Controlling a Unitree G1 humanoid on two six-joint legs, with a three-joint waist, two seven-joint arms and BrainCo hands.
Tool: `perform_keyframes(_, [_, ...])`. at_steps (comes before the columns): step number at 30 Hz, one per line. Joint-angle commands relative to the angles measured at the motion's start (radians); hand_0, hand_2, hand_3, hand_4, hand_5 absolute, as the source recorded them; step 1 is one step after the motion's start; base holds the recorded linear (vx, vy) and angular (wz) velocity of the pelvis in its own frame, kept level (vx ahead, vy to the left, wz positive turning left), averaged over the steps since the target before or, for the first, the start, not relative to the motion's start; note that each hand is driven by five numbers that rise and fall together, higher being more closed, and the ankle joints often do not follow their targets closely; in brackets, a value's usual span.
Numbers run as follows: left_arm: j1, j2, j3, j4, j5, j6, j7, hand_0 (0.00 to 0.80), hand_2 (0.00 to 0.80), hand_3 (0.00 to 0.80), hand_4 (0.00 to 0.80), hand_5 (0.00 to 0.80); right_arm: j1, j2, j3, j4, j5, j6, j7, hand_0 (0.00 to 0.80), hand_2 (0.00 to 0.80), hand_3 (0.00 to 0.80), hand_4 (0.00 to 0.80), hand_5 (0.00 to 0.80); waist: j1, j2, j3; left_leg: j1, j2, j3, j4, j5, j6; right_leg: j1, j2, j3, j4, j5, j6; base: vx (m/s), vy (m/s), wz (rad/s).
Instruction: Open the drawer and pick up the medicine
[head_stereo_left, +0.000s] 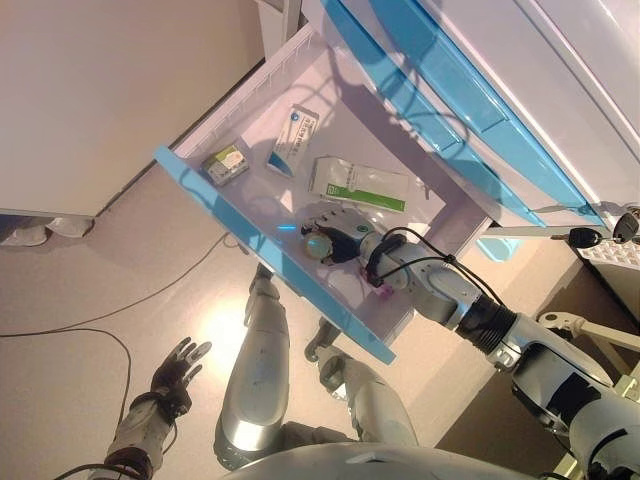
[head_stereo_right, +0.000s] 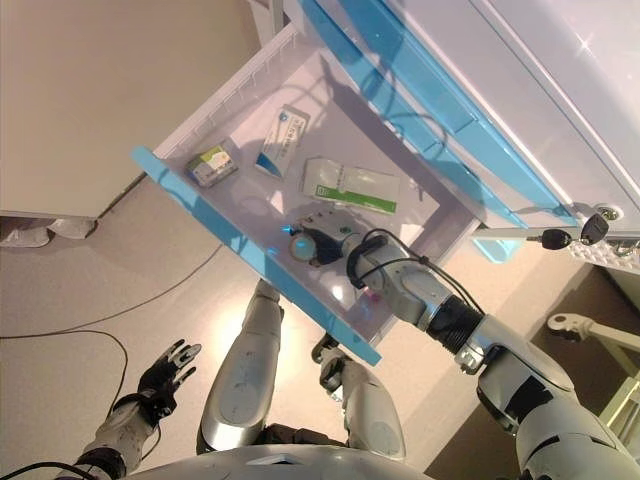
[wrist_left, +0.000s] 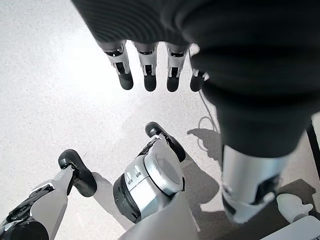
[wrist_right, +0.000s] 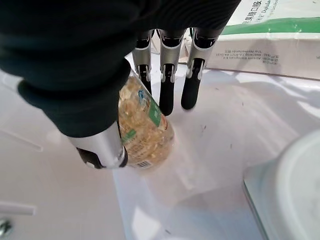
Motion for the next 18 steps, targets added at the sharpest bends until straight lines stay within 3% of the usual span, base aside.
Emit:
perform_keyframes(1, [0.030,-0.007,-0.018,-0.004,0.028,0.013,0.004,0.000,0.000,0.000,0.000,0.000,-0.024,0.002,0.017,-0.039,-0.003,-0.037,-0.021,0.800,0.800,0.800,0.800,0.800,0.021,-0.005,0.008,0.018,-0.045,-0.013,0.039,-0.106,0.060,-0.074,-0.074,0.054,0.014,0.172,0.062,0.000,0.000,0.00])
perform_keyframes(18, [0.030,-0.004,-0.016,-0.006,0.033,0.016,0.004,0.000,0.000,0.000,0.000,0.000,-0.028,0.010,0.023,-0.042,-0.001,-0.047,-0.022,0.800,0.800,0.800,0.800,0.800,0.025,-0.007,0.008,0.021,-0.043,-0.015,0.034,-0.107,0.060,-0.072,-0.072,0.053,0.010,0.172,0.063,0.000,0.000,0.00])
